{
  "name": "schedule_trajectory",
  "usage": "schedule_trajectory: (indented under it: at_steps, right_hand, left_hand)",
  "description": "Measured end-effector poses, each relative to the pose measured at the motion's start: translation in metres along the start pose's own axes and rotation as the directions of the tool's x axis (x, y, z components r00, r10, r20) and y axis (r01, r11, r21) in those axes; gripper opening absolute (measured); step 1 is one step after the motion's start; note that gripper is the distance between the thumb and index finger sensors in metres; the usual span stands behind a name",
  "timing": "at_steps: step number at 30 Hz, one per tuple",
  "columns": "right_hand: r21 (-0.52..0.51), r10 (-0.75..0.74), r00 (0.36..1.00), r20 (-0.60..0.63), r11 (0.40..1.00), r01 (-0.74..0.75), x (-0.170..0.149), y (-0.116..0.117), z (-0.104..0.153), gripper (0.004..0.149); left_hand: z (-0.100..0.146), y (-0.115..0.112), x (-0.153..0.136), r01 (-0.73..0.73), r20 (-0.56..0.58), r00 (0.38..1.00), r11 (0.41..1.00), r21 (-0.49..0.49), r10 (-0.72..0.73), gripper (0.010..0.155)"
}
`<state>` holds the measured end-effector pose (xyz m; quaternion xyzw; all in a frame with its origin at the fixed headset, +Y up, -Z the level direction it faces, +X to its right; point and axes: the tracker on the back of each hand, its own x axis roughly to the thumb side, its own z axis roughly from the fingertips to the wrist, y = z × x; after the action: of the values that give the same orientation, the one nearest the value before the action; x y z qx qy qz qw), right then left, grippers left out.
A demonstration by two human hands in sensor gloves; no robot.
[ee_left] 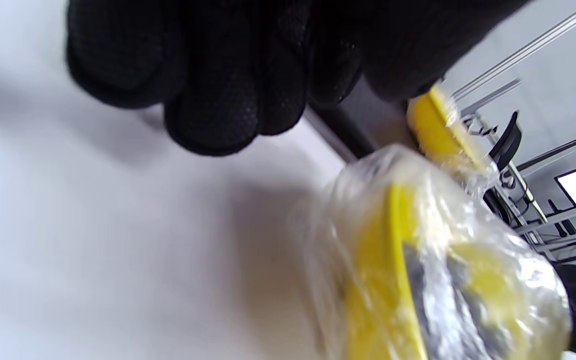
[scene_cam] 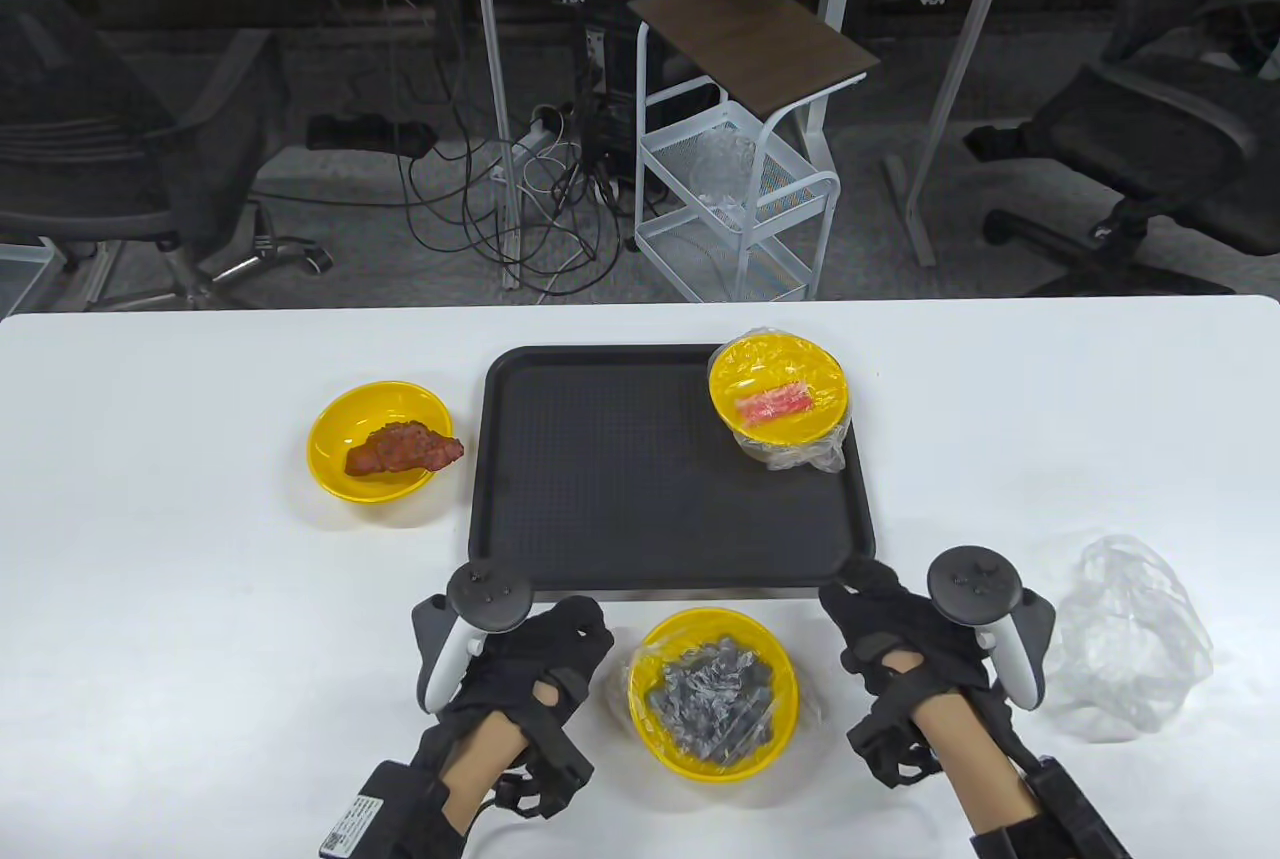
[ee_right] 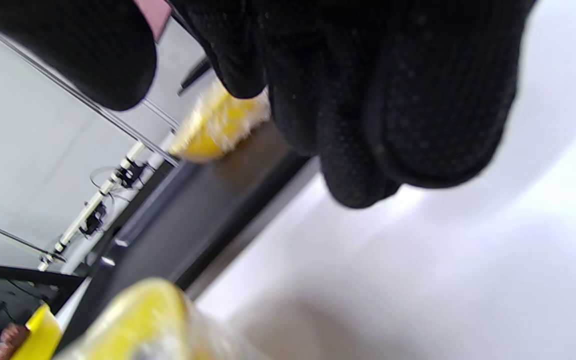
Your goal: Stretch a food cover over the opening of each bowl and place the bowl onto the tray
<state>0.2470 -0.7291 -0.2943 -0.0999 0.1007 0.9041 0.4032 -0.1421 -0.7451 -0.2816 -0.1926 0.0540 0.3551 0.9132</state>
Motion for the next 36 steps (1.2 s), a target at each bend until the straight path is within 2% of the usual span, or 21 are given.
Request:
schedule_trajectory:
  at_steps: [1,3,5,7,9,11,14,17,23,27,31,36]
  right_hand:
    - [-0.032,0.015,0.999,0.038,0.999,-0.014,0.005,-0.006,0.003,0.079]
    - [-0.073,0.057,0.994,0.09,0.996,-0.051,0.012,-0.011,0.006,0.081]
    - [-0.092,0.175,0.973,0.149,0.982,-0.163,0.016,-0.01,0.008,0.083]
    - [-0.094,0.289,0.945,0.154,0.956,-0.277,0.015,-0.004,0.009,0.083]
    - [-0.113,0.349,0.923,0.163,0.936,-0.334,0.01,0.005,0.01,0.085]
    - [-0.085,0.382,0.908,0.172,0.924,-0.373,0.006,0.011,0.008,0.086]
    - [-0.059,0.451,0.877,0.167,0.892,-0.448,0.004,0.017,0.007,0.088]
    - [-0.058,0.45,0.879,0.157,0.893,-0.447,0.003,0.018,0.006,0.089]
    - [-0.091,0.42,0.895,0.152,0.907,-0.411,0.004,0.011,0.009,0.088]
    - [-0.084,0.429,0.891,0.148,0.903,-0.421,0.002,0.014,0.01,0.087]
    - [-0.039,0.394,0.908,0.141,0.919,-0.393,-0.003,0.018,0.008,0.087]
    - [-0.024,0.418,0.898,0.135,0.908,-0.419,-0.006,0.021,0.005,0.086]
  left_hand:
    - [0.007,-0.001,0.008,0.046,0.017,0.999,0.998,0.041,-0.047,0.061]
    - [0.016,-0.006,0.018,0.113,0.003,0.994,0.992,0.057,-0.113,0.066]
    - [0.021,-0.02,0.03,0.217,-0.038,0.975,0.976,-0.022,-0.218,0.072]
    - [0.022,-0.032,0.035,0.236,-0.045,0.97,0.969,-0.078,-0.24,0.073]
    - [0.019,-0.042,0.037,0.225,-0.05,0.971,0.967,-0.119,-0.232,0.072]
    - [0.014,-0.047,0.036,0.193,-0.058,0.978,0.971,-0.139,-0.203,0.068]
    - [0.007,-0.051,0.031,0.036,-0.066,0.997,0.989,-0.141,-0.046,0.057]
    - [0.003,-0.05,0.03,-0.027,-0.035,0.999,0.987,-0.156,0.022,0.054]
    - [-0.011,-0.016,0.043,-0.154,-0.016,0.988,0.986,-0.072,0.153,0.053]
    - [-0.04,0.015,0.049,-0.206,-0.059,0.977,0.978,0.009,0.206,0.054]
    - [-0.072,0.038,0.039,-0.252,-0.14,0.954,0.962,0.103,0.265,0.055]
    - [-0.098,0.055,0.024,-0.257,-0.191,0.934,0.94,0.226,0.301,0.056]
